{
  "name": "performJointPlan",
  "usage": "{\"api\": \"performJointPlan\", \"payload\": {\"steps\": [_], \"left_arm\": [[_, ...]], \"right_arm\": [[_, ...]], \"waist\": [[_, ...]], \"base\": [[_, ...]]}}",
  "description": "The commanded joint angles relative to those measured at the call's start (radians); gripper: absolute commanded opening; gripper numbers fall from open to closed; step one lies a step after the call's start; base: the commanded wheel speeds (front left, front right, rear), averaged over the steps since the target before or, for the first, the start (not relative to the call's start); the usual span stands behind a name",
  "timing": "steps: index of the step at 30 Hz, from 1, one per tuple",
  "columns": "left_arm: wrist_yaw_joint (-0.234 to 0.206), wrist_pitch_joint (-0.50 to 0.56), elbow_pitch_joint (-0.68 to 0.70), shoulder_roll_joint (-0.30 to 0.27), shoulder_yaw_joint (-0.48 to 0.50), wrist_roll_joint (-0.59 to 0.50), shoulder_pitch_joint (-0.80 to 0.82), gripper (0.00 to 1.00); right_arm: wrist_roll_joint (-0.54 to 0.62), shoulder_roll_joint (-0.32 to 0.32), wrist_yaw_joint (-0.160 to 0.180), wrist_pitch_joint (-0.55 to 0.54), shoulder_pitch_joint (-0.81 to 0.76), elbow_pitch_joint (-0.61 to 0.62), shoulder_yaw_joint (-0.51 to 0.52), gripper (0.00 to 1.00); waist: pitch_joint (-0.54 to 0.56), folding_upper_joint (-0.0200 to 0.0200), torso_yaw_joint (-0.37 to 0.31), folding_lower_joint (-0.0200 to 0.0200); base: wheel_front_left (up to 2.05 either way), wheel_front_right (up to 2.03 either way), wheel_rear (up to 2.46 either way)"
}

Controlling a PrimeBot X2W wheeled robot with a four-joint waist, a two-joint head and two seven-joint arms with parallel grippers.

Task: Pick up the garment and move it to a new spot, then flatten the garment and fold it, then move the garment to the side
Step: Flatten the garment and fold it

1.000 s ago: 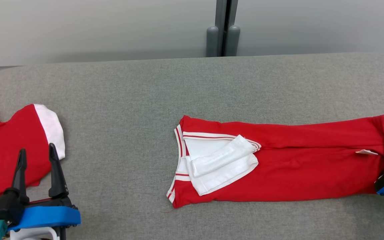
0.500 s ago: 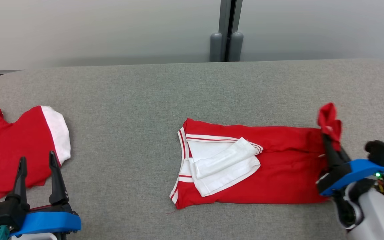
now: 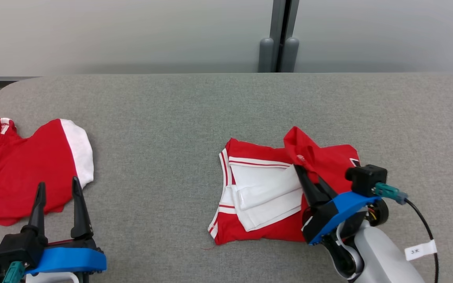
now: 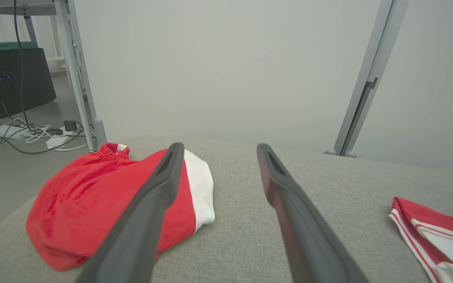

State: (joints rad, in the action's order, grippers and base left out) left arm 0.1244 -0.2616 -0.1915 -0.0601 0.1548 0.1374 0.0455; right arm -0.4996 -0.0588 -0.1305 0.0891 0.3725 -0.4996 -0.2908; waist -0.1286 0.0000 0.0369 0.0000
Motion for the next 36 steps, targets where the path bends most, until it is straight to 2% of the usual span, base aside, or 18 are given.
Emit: {"api": "performJointPlan", "payload": {"steps": [1,10,18,19,20,21,25,28,32,36], "left_arm": [[0.006,-0.005,0.000,0.000,0.001,-0.006,0.015,1.00],[0.008,-0.005,-0.021,0.003,-0.030,0.002,0.046,1.00],[0.007,-0.005,-0.033,0.005,-0.049,0.010,0.066,1.00],[0.007,-0.005,-0.034,0.005,-0.050,0.010,0.066,1.00],[0.007,-0.005,-0.036,0.005,-0.051,0.010,0.066,1.00],[0.007,-0.005,-0.037,0.005,-0.051,0.011,0.066,1.00],[0.007,-0.005,-0.039,0.004,-0.044,0.011,0.066,1.00],[0.007,-0.005,-0.035,0.004,-0.038,0.009,0.063,1.00],[0.007,-0.005,-0.027,0.003,-0.032,0.006,0.054,1.00],[0.007,-0.005,-0.024,0.000,-0.030,0.005,0.048,1.00]], "right_arm": [[-0.006,0.004,-0.001,0.004,0.020,-0.003,-0.007,0.00],[-0.139,0.008,-0.001,0.065,0.108,-0.066,-0.166,0.00],[-0.259,0.007,-0.001,0.123,0.191,-0.174,-0.299,0.00],[-0.268,0.007,-0.001,0.130,0.201,-0.186,-0.309,0.36],[-0.283,0.007,-0.001,0.137,0.208,-0.193,-0.319,0.95],[-0.297,0.008,-0.001,0.141,0.212,-0.203,-0.331,1.00],[-0.322,0.007,-0.001,0.161,0.239,-0.228,-0.368,1.00],[-0.301,0.007,-0.001,0.171,0.261,-0.250,-0.354,1.00],[-0.217,0.007,-0.001,0.177,0.284,-0.245,-0.267,1.00],[-0.095,-0.011,-0.001,0.177,0.230,-0.170,-0.133,1.00]], "waist": [[-0.002,0.0000,0.004,0.0000],[-0.024,0.0000,0.044,0.0000],[-0.044,0.0000,0.072,0.0000],[-0.046,0.0000,0.073,0.0000],[-0.046,0.0000,0.074,0.0000],[-0.047,0.0000,0.074,0.0000],[-0.043,0.0000,0.064,0.0000],[-0.036,0.0000,0.049,0.0000],[-0.026,0.0000,0.024,0.0000],[-0.016,0.0000,0.001,0.0000]], "base": [[0.00,0.00,0.00],[0.00,0.00,0.00],[0.00,0.00,0.00],[0.00,0.00,0.00],[0.00,0.00,0.00],[0.00,0.00,0.00],[0.00,0.00,0.00],[0.00,0.00,0.00],[0.00,0.00,0.00],[0.00,0.00,0.00]]}}
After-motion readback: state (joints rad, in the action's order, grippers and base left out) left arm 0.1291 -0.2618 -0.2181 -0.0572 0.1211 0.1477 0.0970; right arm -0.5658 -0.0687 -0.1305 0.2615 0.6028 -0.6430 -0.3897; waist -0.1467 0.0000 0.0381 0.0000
